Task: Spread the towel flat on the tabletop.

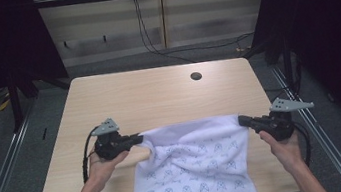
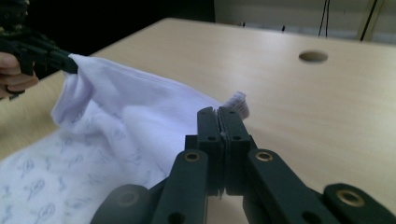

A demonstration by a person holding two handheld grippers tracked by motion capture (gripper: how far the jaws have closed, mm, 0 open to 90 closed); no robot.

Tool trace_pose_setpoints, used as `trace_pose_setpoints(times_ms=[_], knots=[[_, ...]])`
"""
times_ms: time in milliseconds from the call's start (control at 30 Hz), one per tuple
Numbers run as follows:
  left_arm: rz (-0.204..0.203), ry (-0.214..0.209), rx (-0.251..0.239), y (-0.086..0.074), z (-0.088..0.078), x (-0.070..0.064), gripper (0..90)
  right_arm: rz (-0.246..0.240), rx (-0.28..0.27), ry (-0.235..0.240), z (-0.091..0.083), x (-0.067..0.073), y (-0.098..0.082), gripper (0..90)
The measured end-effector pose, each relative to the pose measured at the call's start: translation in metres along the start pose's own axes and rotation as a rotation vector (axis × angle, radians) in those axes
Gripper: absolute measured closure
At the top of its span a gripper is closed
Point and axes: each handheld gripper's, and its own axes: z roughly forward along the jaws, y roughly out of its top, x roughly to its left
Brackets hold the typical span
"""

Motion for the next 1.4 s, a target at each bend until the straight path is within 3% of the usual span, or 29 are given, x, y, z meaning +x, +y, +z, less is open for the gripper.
trace_pose_setpoints(times_ms=[233,367,500,633,700,767,867,1000,1067,1133,1300,1400], knots=[[0.023,0.084,-0.083,0.036,-0.031,0.022,87.1,-0.022,-0.074,0.017,0.012,-0.01,0.045,89.0],[0.018,0.123,-0.116,0.054,-0.037,0.038,87.3,-0.065,-0.085,0.013,0.029,-0.009,0.072,89.1],[0.019,0.174,-0.127,0.074,-0.039,0.056,87.3,-0.075,-0.085,0.003,0.048,-0.017,0.096,89.1],[-0.023,0.233,-0.159,0.092,-0.03,0.075,84.7,-0.051,-0.097,-0.018,0.073,-0.037,0.112,88.4],[-0.063,0.326,-0.193,0.093,-0.027,0.082,70.5,-0.04,-0.079,-0.082,0.087,-0.047,0.113,75.5],[-0.118,0.307,-0.2,0.088,-0.026,0.09,65.8,-0.009,-0.049,-0.143,0.094,-0.057,0.107,67.8],[-0.117,0.289,-0.169,0.072,-0.023,0.093,63.6,0.022,-0.058,-0.144,0.089,-0.067,0.094,66.6],[-0.142,0.245,-0.117,0.045,-0.014,0.095,61.3,-0.013,-0.013,-0.137,0.078,-0.062,0.074,64.7],[-0.152,0.22,-0.079,0.031,-0.006,0.092,60.0,-0.015,-0.029,-0.151,0.071,-0.058,0.065,63.7],[-0.14,0.191,-0.043,0.019,0.002,0.083,60.0,-0.012,-0.007,-0.119,0.067,-0.053,0.055,63.7],[-0.077,0.1,0.069,-0.009,0.009,0.049,63.8,-0.055,0.164,-0.026,0.069,-0.028,0.017,65.6],[-0.025,0.022,0.175,-0.031,0.011,0.025,72.6,-0.065,0.258,0.034,0.078,-0.015,-0.014,70.6]])
